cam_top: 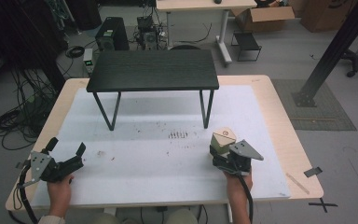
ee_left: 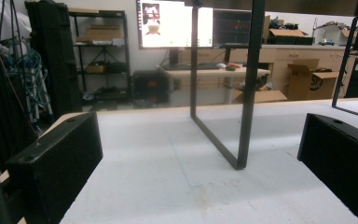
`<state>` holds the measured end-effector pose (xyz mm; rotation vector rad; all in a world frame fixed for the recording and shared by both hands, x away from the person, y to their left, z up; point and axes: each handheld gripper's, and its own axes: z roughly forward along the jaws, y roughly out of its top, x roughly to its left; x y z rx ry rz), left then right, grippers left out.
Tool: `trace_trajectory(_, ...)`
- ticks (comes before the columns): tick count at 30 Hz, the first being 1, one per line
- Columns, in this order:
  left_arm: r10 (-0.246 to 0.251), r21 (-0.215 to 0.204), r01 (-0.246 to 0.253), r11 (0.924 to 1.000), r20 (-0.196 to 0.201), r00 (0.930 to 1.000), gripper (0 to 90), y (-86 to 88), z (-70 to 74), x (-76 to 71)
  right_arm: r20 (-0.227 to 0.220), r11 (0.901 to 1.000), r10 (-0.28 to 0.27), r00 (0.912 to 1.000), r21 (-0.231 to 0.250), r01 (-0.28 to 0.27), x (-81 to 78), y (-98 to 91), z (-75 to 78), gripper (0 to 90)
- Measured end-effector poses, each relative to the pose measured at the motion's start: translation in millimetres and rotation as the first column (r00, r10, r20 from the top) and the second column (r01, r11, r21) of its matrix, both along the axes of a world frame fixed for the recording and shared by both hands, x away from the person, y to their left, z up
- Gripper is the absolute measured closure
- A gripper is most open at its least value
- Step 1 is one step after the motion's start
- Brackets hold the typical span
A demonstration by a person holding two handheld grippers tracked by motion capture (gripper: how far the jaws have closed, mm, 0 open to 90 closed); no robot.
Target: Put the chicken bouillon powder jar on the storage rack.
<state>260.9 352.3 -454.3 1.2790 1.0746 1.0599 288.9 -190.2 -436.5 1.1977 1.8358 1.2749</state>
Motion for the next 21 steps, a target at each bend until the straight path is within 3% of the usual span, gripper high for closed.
trace_trajectory(12, 0.0, 0.005, 0.0, 1.0, -0.002, 1.0, 0.2, -0.5, 0.1, 0.1, 0.081, 0.9987, 0.024, 0.9965, 0.043, -0.027, -7.1, -2.6, 22.5, 29.1)
trace_trajectory(21, 0.0, 0.005, 0.0, 1.0, -0.002, 1.0, 0.2, -0.6, 0.1, 0.2, 0.16, 0.9952, 0.055, 0.9856, 0.071, -0.067, -11.6, -0.3, 40.5, 29.1)
